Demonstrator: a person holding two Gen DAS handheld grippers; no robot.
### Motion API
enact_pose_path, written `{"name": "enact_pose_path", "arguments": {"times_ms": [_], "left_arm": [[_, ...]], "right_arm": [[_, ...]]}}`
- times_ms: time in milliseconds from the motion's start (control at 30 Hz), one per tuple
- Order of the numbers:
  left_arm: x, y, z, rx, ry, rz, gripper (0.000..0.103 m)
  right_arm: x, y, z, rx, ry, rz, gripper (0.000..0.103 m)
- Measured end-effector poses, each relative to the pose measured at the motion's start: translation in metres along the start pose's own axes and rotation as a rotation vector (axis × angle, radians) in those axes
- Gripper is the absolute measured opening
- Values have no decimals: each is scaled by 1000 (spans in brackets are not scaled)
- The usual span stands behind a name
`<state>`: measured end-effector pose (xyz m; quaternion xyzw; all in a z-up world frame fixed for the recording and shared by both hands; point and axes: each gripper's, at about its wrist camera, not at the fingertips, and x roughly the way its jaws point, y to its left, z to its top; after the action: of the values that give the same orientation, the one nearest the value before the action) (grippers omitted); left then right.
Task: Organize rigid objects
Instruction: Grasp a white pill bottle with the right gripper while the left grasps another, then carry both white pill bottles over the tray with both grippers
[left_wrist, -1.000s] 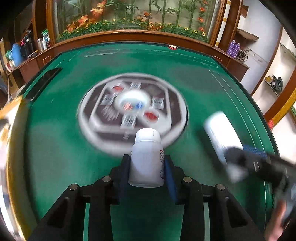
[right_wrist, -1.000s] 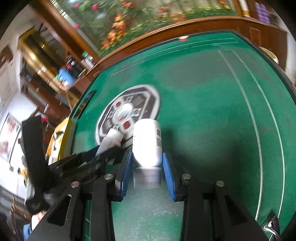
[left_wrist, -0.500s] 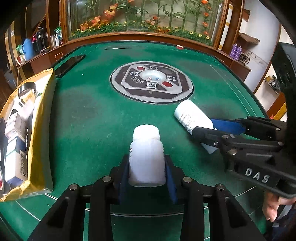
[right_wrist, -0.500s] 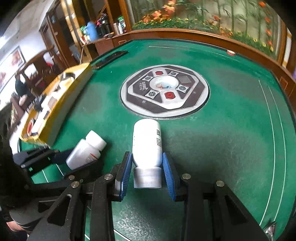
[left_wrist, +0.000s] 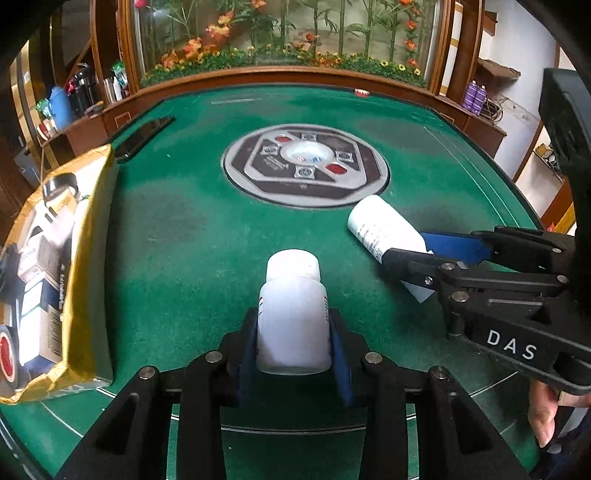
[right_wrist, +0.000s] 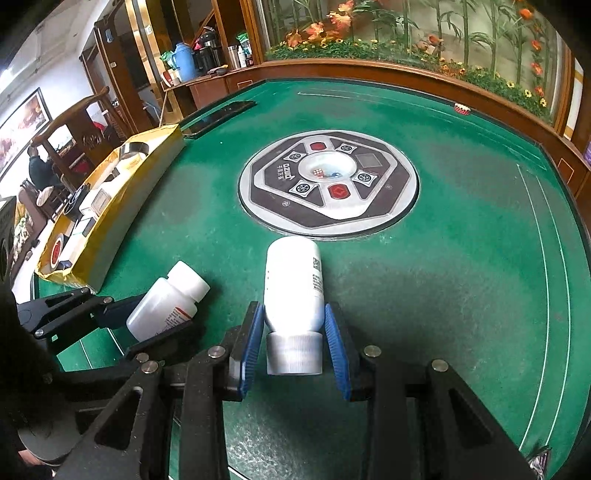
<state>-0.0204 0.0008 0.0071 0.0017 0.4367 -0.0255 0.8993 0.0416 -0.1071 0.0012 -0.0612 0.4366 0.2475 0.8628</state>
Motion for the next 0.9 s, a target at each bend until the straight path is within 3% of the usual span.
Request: {"name": "enact_pose_path", "arguments": {"times_ms": [600,900], "left_arm": [[-20,-3,-1,43,-110,107,37],[-28,-1,-1,42,-137,121,37]], "right_arm": [[-4,-3,2,34,-30,43,33],[-5,-2,2,37,-47,43,33]]}}
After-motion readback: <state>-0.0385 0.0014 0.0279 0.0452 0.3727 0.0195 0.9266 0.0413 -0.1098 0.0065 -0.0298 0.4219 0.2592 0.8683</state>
